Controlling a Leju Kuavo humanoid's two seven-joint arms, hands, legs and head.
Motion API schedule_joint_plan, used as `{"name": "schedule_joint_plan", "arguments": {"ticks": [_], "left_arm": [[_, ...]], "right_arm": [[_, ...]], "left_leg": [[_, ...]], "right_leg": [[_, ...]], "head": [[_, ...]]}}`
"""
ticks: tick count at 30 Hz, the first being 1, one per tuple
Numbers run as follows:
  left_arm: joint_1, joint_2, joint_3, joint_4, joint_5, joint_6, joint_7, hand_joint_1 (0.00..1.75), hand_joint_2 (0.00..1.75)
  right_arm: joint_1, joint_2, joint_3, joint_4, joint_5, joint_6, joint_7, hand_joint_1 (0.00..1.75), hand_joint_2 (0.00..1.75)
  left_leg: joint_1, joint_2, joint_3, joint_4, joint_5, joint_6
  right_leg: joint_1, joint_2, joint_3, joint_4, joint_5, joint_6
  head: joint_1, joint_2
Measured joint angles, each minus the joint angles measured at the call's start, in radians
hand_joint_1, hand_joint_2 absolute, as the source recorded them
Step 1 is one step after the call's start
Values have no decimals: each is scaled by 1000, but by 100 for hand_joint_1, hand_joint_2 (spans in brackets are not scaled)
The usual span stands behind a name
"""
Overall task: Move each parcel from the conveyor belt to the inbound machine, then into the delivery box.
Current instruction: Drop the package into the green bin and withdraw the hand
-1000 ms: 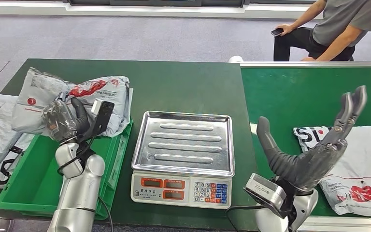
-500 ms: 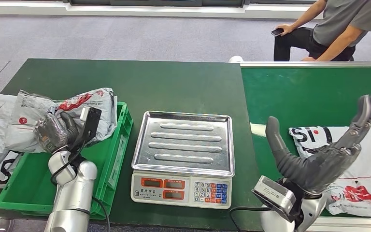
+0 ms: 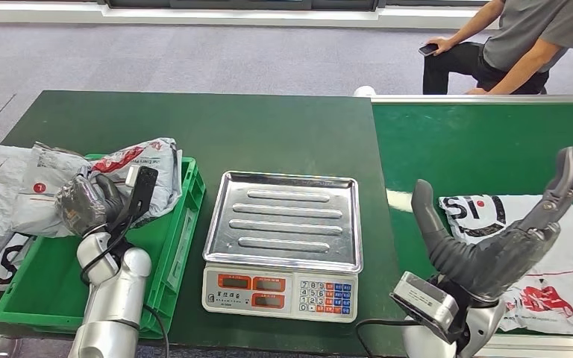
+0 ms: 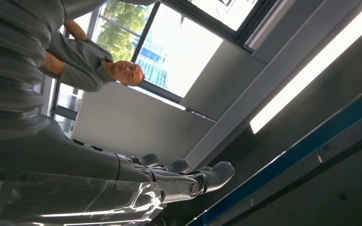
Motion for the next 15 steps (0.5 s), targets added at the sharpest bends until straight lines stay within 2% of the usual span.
{"name": "schedule_joint_plan", "arguments": {"ticks": [9,15], "left_arm": [[-31,3,0,72,-67,-149,72,175,175],[-47,3,0,116,-78,-173,90,175,175]], "right_arm": [[0,0,0,-7,5,0,0,0,175],[0,0,-2,-7,4,0,0,0,175]], "left_leg": [[0,0,0,0,0,0],[0,0,0,0,0,0]], "right_leg": [[0,0,0,0,0,0],[0,0,0,0,0,0]], "head": [[0,0],[0,0]]}}
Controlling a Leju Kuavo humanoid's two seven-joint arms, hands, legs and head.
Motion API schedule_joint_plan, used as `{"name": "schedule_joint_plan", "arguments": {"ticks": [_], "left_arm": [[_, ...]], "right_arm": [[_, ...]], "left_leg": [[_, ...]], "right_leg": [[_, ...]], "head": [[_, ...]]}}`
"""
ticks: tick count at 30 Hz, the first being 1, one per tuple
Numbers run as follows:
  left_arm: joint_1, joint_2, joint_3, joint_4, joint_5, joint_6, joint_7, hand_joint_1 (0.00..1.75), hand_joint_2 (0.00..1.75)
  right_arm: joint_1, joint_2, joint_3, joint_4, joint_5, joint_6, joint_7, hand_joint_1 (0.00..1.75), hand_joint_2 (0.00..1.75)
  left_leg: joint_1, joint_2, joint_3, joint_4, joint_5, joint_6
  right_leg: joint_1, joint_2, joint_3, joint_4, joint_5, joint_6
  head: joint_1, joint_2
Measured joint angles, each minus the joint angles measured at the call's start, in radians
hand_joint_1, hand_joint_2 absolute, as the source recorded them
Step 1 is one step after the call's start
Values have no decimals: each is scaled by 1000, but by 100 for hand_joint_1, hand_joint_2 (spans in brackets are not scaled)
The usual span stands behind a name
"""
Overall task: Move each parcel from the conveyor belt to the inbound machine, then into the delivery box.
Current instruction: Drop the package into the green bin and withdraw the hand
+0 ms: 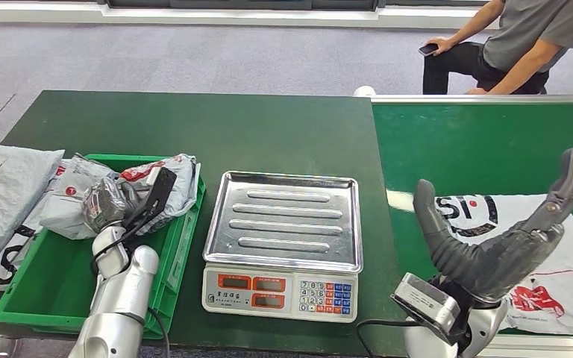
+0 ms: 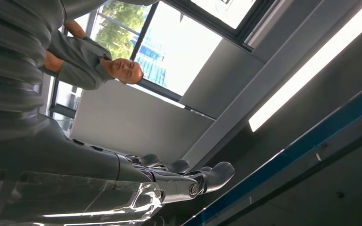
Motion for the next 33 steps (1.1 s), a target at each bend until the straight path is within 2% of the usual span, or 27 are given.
{"name": "schedule_joint_plan", "arguments": {"ticks": [14,18,22,33], "left_arm": [[-14,6,0,35,-18,-42,36,175,175],[-13,9,0,35,-18,-39,39,0,175],[-1,10,0,18,-4,-7,51,0,0],[51,3,21,-85,46,97,46,0,0]], "right_arm": [[1,0,-4,0,-7,0,0,0,175],[1,0,-4,0,-5,0,1,0,175],[0,0,-4,3,1,0,0,0,175],[-1,0,-4,11,-11,0,1,0,175]], "left_leg": [[0,0,0,0,0,0],[0,0,0,0,0,0],[0,0,0,0,0,0],[0,0,0,0,0,0]], "right_leg": [[0,0,0,0,0,0],[0,0,0,0,0,0],[0,0,0,0,0,0],[0,0,0,0,0,0]], "head": [[0,0],[0,0],[0,0],[0,0]]}}
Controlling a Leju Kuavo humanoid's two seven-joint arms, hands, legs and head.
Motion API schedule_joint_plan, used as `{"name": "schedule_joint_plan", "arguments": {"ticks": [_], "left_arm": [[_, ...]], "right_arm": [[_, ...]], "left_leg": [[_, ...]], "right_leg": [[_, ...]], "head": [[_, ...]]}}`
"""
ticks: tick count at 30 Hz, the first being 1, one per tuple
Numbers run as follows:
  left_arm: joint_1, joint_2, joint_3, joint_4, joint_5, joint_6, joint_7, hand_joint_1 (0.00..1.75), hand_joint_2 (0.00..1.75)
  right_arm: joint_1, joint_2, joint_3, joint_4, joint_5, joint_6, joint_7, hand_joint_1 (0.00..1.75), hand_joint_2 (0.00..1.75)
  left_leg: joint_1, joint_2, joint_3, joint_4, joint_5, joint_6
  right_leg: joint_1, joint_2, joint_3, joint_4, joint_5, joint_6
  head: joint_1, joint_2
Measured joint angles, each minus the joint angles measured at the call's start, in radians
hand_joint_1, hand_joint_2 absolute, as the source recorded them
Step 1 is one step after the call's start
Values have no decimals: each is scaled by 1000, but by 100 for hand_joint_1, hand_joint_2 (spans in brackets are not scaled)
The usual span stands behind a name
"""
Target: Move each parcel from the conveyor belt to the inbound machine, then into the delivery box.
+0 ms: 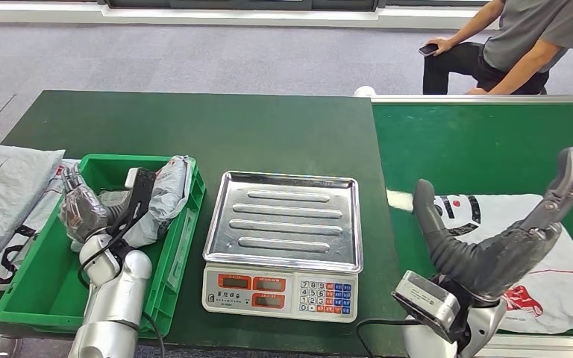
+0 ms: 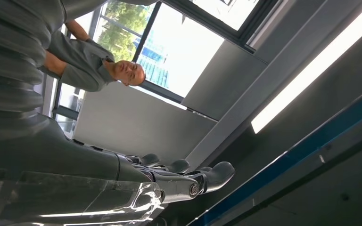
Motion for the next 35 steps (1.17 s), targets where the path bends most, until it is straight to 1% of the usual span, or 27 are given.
{"name": "schedule_joint_plan", "arguments": {"ticks": [9,23,27,29,30,31,32,34,35], "left_arm": [[49,-22,12,-103,31,29,-19,0,0],[64,-30,13,-141,32,29,-23,0,0],[73,-34,13,-161,71,51,-55,0,0],[87,-44,14,-198,118,72,-106,0,87],[95,-53,17,-226,146,78,-150,0,131],[103,-65,23,-259,185,81,-212,0,175],[111,-78,30,-293,237,82,-288,0,175],[133,-100,31,-368,422,71,-478,0,175],[140,-104,29,-386,478,67,-528,0,175]], "right_arm": [[0,0,0,5,-4,0,0,0,175],[-1,1,0,10,-6,0,0,0,175],[-1,1,-2,10,1,0,9,0,175],[-1,1,-8,13,16,0,30,0,175],[-1,1,-13,16,26,0,43,0,175],[-1,1,-22,21,39,0,58,0,175],[-3,1,-32,27,54,0,74,0,175],[-12,3,-66,53,105,0,116,0,175],[-15,4,-76,61,119,0,127,0,175]], "left_leg": [[0,0,0,0,0,0],[0,0,0,0,0,0],[0,0,0,0,0,0],[0,0,0,0,0,0],[0,0,0,0,0,0],[0,0,0,0,0,0],[0,0,0,0,0,0],[0,0,0,0,0,0],[0,0,0,0,-1,0]], "right_leg": [[0,0,0,0,0,0],[0,0,0,0,0,0],[0,0,0,0,0,0],[0,0,0,0,0,0],[0,0,0,0,0,0],[0,0,0,0,0,0],[0,0,0,0,0,0],[0,0,0,-1,0,0],[0,0,0,-1,0,0]], "head": [[0,0],[0,0],[0,0],[0,0],[0,0],[0,0],[0,0],[0,0],[0,0]]}}
